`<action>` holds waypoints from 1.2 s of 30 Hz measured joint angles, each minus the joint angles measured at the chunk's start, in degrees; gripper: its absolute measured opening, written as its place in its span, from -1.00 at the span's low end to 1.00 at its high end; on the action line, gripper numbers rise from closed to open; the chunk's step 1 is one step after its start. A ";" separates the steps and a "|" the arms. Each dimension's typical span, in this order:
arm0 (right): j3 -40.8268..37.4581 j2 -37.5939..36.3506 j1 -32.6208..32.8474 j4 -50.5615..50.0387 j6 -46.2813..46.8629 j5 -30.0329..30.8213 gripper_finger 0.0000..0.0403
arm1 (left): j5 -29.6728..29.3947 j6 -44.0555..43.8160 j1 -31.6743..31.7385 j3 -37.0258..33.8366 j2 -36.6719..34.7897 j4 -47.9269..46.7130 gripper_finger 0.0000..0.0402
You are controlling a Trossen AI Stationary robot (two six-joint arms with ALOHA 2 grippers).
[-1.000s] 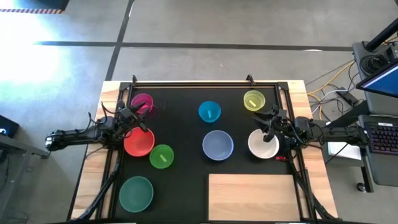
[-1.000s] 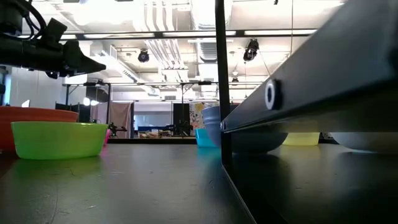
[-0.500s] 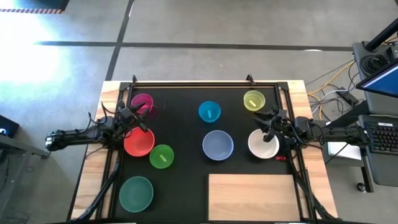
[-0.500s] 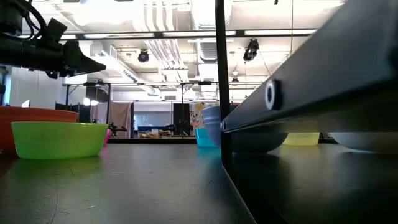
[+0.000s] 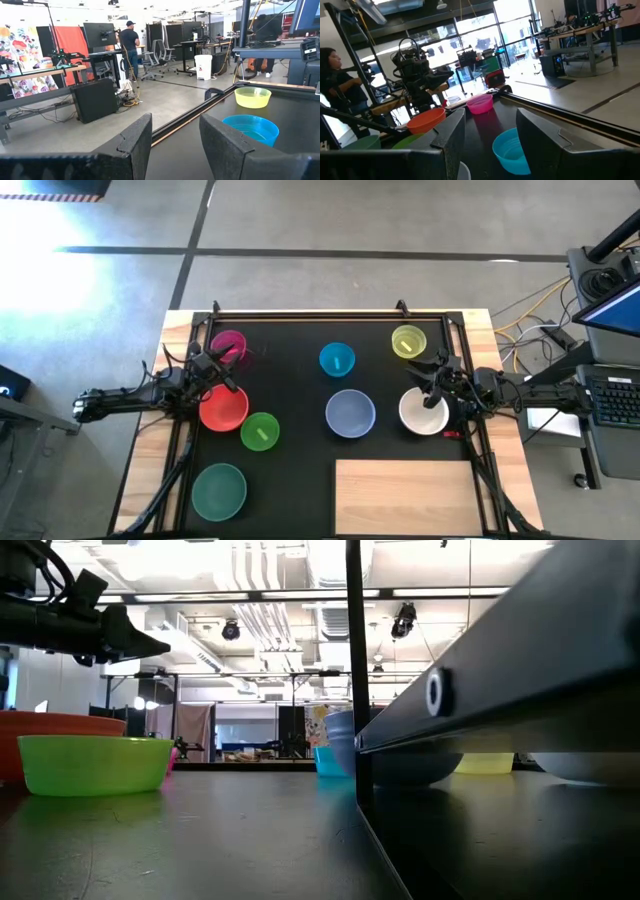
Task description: Place and stack bowls onto a shelf
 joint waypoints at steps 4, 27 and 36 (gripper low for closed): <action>0.00 0.01 0.02 -0.01 0.01 0.00 -0.17 | -0.01 0.00 -0.01 0.00 -0.02 -0.01 -0.26; 0.00 -0.01 0.00 0.01 -0.01 0.00 -0.17 | 0.01 0.00 -0.01 0.00 0.00 0.01 -0.26; 0.00 0.00 0.00 0.00 0.01 -0.02 -0.17 | 0.01 0.02 0.01 0.00 -0.02 1.05 -0.26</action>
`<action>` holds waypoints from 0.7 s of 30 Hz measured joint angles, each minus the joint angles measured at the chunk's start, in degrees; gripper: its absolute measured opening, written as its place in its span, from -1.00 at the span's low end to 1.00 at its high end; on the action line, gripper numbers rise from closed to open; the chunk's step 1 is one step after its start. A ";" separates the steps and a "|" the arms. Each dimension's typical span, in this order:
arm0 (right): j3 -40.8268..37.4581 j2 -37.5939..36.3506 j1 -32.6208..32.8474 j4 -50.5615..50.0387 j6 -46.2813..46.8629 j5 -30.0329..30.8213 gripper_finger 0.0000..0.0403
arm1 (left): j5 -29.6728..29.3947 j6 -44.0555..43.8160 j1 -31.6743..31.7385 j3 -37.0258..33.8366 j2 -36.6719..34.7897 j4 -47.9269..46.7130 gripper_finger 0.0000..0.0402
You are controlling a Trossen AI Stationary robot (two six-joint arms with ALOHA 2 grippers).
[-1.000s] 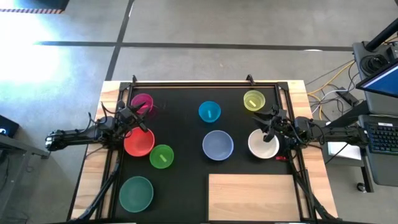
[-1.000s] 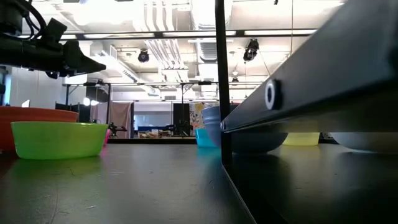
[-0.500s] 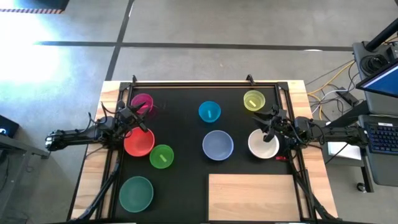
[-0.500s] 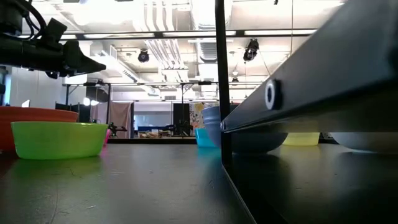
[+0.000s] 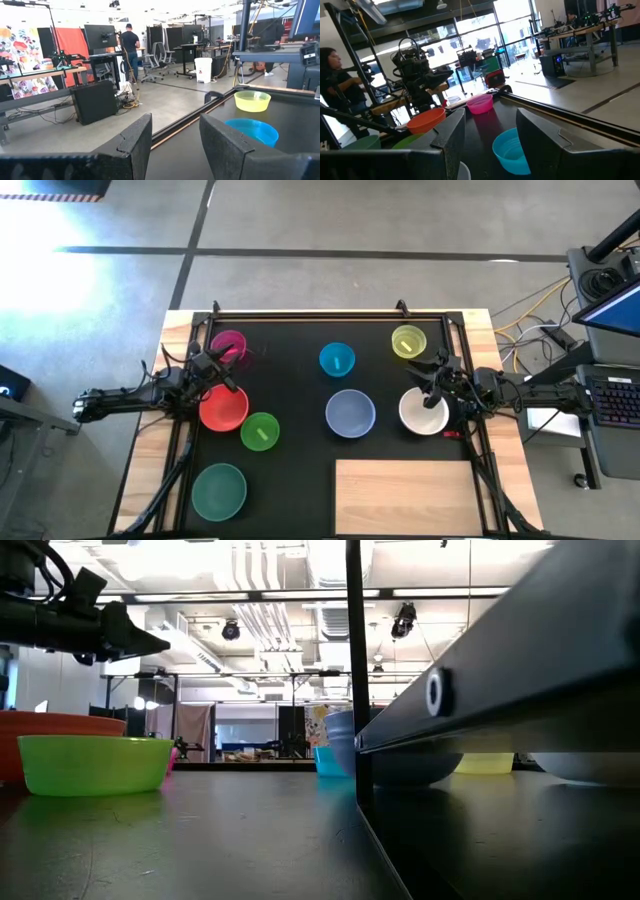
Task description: Place and stack bowls onto a shelf
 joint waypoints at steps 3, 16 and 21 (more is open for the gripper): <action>0.00 0.01 0.02 -0.01 -0.01 0.02 -0.17 | 0.00 0.15 0.00 0.00 0.00 -0.03 -0.26; 0.00 -0.01 0.00 -0.01 -0.02 0.02 -0.17 | 0.33 2.15 0.00 0.13 1.09 10.35 -0.26; 0.00 -0.01 0.00 0.01 0.00 0.02 -0.17 | 0.39 2.17 0.00 2.43 3.60 8.62 -0.26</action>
